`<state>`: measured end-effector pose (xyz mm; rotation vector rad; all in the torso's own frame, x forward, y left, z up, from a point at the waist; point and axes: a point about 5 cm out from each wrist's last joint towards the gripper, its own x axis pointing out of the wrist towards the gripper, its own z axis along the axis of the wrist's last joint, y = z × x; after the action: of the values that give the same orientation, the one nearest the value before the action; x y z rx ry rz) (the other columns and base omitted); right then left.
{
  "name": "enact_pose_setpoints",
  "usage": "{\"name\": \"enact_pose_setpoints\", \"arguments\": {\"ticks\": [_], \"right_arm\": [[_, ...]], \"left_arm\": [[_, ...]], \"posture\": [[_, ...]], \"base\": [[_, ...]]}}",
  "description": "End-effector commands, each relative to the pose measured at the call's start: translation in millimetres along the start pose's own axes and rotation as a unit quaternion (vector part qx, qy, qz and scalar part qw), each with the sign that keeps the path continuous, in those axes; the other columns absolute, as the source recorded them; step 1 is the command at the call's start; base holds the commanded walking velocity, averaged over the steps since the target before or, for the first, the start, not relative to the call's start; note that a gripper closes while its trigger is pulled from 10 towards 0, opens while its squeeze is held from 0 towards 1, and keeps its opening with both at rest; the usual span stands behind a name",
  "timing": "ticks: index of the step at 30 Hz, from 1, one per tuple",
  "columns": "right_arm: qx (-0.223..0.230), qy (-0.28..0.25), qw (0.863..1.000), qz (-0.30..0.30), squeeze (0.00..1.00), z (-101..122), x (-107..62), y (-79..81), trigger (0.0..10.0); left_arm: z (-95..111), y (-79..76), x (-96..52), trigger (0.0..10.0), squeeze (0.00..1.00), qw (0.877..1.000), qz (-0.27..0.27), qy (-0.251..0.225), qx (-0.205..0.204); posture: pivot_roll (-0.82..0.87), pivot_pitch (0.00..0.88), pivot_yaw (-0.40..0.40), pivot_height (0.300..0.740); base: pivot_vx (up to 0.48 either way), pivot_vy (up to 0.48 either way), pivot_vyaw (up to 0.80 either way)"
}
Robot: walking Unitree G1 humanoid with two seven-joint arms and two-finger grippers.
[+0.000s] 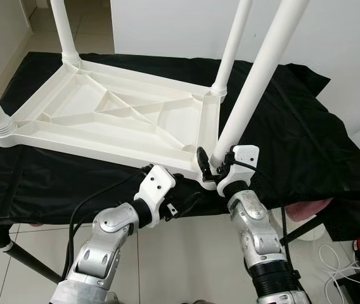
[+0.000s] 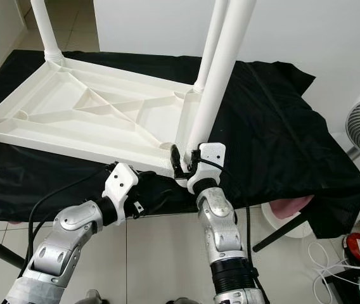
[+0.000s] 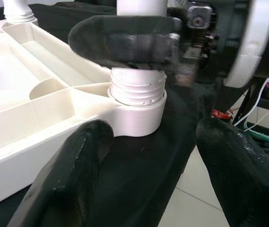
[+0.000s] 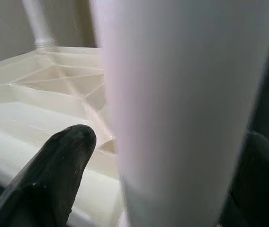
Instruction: Building children table
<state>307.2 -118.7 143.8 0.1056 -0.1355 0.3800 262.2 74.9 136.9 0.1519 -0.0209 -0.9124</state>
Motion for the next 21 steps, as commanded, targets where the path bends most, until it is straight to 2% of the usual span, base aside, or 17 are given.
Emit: {"name": "enact_pose_setpoints", "arguments": {"ticks": [1,2,4,7,12,13,14,15,16,17,21], "right_arm": [[-0.001,0.007,0.999,0.041,0.00,1.7,-2.7,-7.3,10.0],[-0.013,0.015,0.997,0.070,0.00,1.8,-3.6,-12.0,10.0],[-0.013,0.015,0.997,0.070,0.00,1.8,-3.6,-12.0,10.0],[-0.064,0.035,0.987,0.145,0.00,-1.6,-0.2,-21.4,10.0],[-0.089,0.046,0.979,0.178,0.00,-4.5,3.5,-24.4,10.0],[-0.095,0.058,0.976,0.190,0.00,-6.8,6.0,-25.9,8.7],[-0.095,0.058,0.976,0.190,0.00,-6.8,6.0,-25.9,8.7],[-0.101,0.066,0.971,0.206,0.00,-8.3,7.5,-26.9,2.6],[-0.101,0.066,0.971,0.206,0.00,-8.3,7.5,-26.9,2.6],[-0.106,0.076,0.967,0.219,0.00,-10.8,8.3,-28.0,0.0],[-0.097,0.093,0.962,0.237,0.00,-15.5,6.9,-30.3,0.0]], "left_arm": [[0.0,6.4,0.5,10.0,0.00,0.998,0.067,0.002,0.005],[-0.3,6.7,0.7,10.0,0.00,0.997,0.070,0.003,0.009],[-0.3,6.7,0.7,10.0,0.00,0.997,0.070,0.003,0.009],[-2.6,5.9,2.7,10.0,0.00,0.998,0.068,0.007,0.009],[-3.3,4.4,4.3,10.0,0.00,0.998,0.066,0.009,0.011],[-3.3,3.0,5.3,10.0,0.00,0.998,0.063,0.010,0.014],[-3.3,3.0,5.3,10.0,0.00,0.998,0.063,0.010,0.014],[-3.2,1.9,6.2,10.0,0.00,0.998,0.061,0.010,0.015],[-3.2,1.9,6.2,10.0,0.00,0.998,0.061,0.010,0.015],[-2.7,1.2,7.1,10.0,0.00,0.998,0.059,0.010,0.018],[-1.6,1.8,8.6,10.0,0.00,0.998,0.058,0.008,0.014]], "posture": [[0.03,0.031,-0.080,0.740],[0.03,0.028,-0.080,0.740],[0.03,0.028,-0.080,0.740],[0.03,0.021,-0.081,0.740],[0.03,0.018,-0.078,0.740],[0.03,0.015,-0.080,0.740],[0.03,0.015,-0.080,0.740],[0.03,0.015,-0.080,0.740],[0.03,0.015,-0.080,0.740],[0.04,0.007,-0.086,0.740],[0.04,0.003,-0.090,0.740]], "base": [[0.000,0.000,0.00],[0.000,0.000,0.00],[0.000,0.000,0.00],[0.000,0.000,0.00],[0.000,0.000,0.00],[0.000,0.000,0.00],[0.000,0.000,0.00],[0.000,0.000,0.00],[0.000,0.000,0.00],[0.000,0.000,0.00],[0.000,0.000,0.00]]}}
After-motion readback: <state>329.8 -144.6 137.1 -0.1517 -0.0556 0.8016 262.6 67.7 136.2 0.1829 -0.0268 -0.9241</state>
